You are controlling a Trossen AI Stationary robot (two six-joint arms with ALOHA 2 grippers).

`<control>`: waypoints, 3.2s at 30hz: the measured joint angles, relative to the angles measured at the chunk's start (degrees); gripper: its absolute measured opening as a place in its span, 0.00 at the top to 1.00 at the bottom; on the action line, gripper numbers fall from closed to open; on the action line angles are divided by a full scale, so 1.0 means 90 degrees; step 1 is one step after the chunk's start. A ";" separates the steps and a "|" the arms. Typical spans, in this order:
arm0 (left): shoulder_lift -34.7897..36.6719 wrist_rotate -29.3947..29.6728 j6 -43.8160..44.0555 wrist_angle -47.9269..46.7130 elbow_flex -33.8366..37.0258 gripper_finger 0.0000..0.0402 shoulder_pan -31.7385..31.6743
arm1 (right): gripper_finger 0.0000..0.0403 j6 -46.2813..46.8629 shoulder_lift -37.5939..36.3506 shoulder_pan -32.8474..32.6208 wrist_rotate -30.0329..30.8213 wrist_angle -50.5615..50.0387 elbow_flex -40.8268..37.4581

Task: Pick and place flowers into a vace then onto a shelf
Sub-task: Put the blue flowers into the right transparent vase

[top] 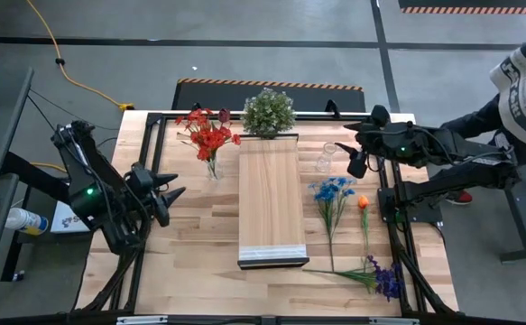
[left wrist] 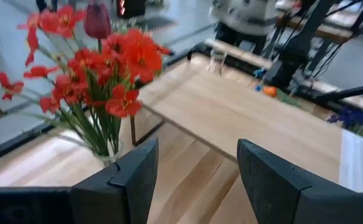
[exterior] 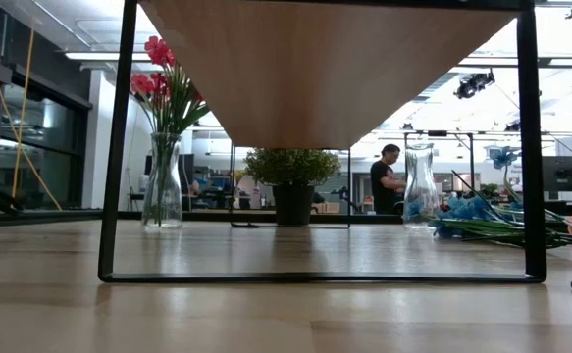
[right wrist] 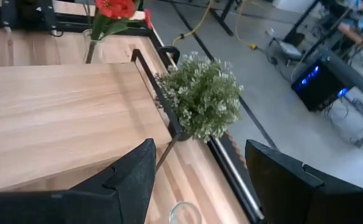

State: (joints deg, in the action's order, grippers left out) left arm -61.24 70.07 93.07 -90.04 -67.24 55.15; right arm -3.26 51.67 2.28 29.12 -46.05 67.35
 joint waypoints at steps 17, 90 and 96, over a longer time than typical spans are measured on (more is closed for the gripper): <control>0.0823 0.0753 0.0875 0.0024 0.1351 0.38 0.1251 | 0.41 0.1229 -0.0002 0.0000 0.0357 -0.0684 0.0000; 0.1490 0.0424 0.1357 0.0202 0.2462 0.38 0.1718 | 0.41 0.9890 0.1241 -0.3113 -0.1989 -0.3787 -0.0002; 0.1488 0.0424 0.1357 0.0243 0.2462 0.38 0.1718 | 0.41 1.0192 0.1516 -0.3314 -0.2000 -0.3800 -0.0002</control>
State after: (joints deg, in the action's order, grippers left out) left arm -47.86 73.89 105.28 -87.86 -45.08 70.61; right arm 88.47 65.32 -27.54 11.12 -80.25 67.33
